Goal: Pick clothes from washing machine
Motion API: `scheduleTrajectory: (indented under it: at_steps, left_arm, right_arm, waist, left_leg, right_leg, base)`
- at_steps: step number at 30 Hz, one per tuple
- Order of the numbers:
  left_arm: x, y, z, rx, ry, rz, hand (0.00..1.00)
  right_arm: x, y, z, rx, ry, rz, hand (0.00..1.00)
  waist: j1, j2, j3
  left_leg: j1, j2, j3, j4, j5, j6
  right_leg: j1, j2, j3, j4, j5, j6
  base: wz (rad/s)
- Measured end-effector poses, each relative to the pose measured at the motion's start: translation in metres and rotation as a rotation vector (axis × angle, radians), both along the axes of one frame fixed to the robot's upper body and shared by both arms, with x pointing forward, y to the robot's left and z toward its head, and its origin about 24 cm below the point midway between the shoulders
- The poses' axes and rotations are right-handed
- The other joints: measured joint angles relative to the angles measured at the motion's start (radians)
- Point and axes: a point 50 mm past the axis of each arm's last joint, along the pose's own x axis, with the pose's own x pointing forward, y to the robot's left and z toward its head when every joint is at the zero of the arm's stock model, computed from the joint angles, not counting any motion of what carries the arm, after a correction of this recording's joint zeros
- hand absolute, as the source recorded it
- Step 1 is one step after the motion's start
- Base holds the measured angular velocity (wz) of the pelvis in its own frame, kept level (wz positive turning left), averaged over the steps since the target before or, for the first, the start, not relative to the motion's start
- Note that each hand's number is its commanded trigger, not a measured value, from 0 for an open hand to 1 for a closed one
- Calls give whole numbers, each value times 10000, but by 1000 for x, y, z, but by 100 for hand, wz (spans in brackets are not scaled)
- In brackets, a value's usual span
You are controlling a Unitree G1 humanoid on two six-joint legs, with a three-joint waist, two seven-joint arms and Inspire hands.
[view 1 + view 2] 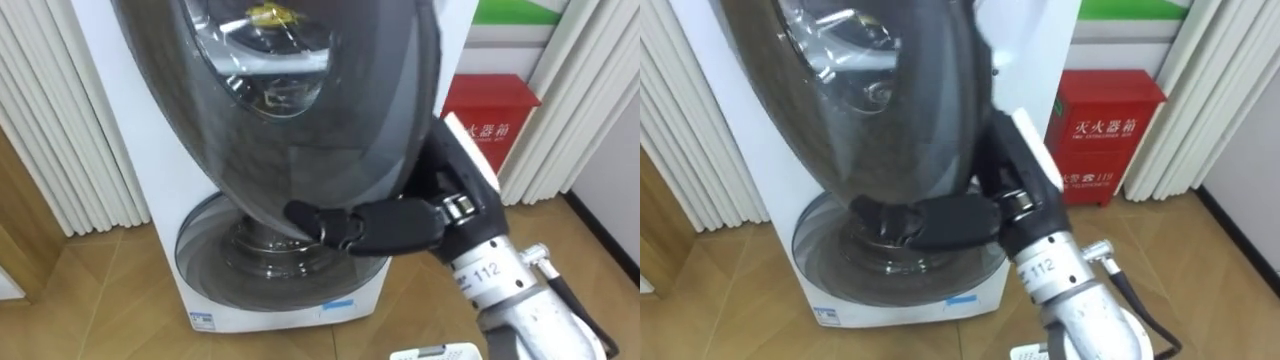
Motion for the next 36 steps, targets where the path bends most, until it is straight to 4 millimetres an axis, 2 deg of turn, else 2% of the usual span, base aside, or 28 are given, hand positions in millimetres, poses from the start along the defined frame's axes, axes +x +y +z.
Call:
scheduleTrajectory:
  at_steps: [4,12,16,20,23,26,28,30,32,34,36]
  left_arm:
    - [-1,1,0,29,21,9,0]
    - [0,5,1,88,14,11,0]
    - [5,5,2,85,-135,42,0]
    - [10,6,3,147,-282,94,0]
    - [14,8,4,183,-396,127,0]
    - [19,10,6,174,-590,259,0]
    - [19,12,6,19,-756,930,0]
    - [18,14,7,-50,-865,1386,0]
    - [17,15,7,-191,-960,1870,0]
    - [17,14,6,-310,-1014,2108,0]
    - [18,15,7,-337,-1075,2259,0]
  right_arm:
    - [0,1,-1,-326,-34,86,0]
    - [-5,7,2,-1044,-431,647,0]
    - [-9,11,3,-1225,-534,1051,0]
    - [-13,17,5,-1350,-672,1507,0]
    - [-15,31,9,-1459,-883,2226,0]
    - [-16,55,31,-1807,-2104,3775,0]
    - [-21,67,45,-1815,-2859,4978,0]
    - [-22,70,49,-1775,-3101,5411,0]
    - [-23,72,47,-1860,-3051,5713,0]
    - [-23,74,44,-2020,-2942,5901,0]
    - [-24,77,41,-2094,-2830,6107,0]
  waist:
    - [24,-69,-29]
    - [105,-58,-24]
    - [127,-58,-24]
    - [313,-74,-22]
    - [638,-212,2]
    - [1130,-337,27]
    - [1508,-447,-20]
    - [1713,-451,-6]
    - [1920,-362,80]
    - [1952,-239,165]
    - [1945,-179,217]
  left_leg:
    - [-37,33,-237,2,151,-109]
    - [-50,181,-303,-33,291,-284]
    - [-140,218,-562,-30,362,-384]
    - [-215,238,-819,-42,459,-472]
    - [-264,247,-912,-94,603,-539]
    - [-336,265,-908,-77,672,-587]
    - [-300,215,-916,-66,664,-583]
    - [-293,162,-936,-53,620,-522]
    - [-278,51,-1046,-41,589,-471]
    - [-300,-5,-1044,-43,555,-413]
    - [-354,-29,-1018,-58,529,-370]
  right_leg:
    - [5,4,-113,10,-41,-123]
    - [64,107,-377,-5,-57,-333]
    - [70,151,-602,-17,-75,-440]
    - [90,175,-877,-6,-120,-552]
    - [80,165,-1112,8,-241,-636]
    - [74,214,-1261,-50,-297,-701]
    - [300,194,-1440,-240,-325,-669]
    - [466,167,-1568,-340,-357,-612]
    - [549,81,-1649,-329,-412,-518]
    - [542,17,-1668,-288,-448,-453]
    - [512,-20,-1649,-250,-462,-420]
  base:
    - [14]
    - [7]
    - [15]
    - [19]
    - [27]
    - [36]
    - [46]
    - [39]
    - [20]
    - [7]
    - [-3]
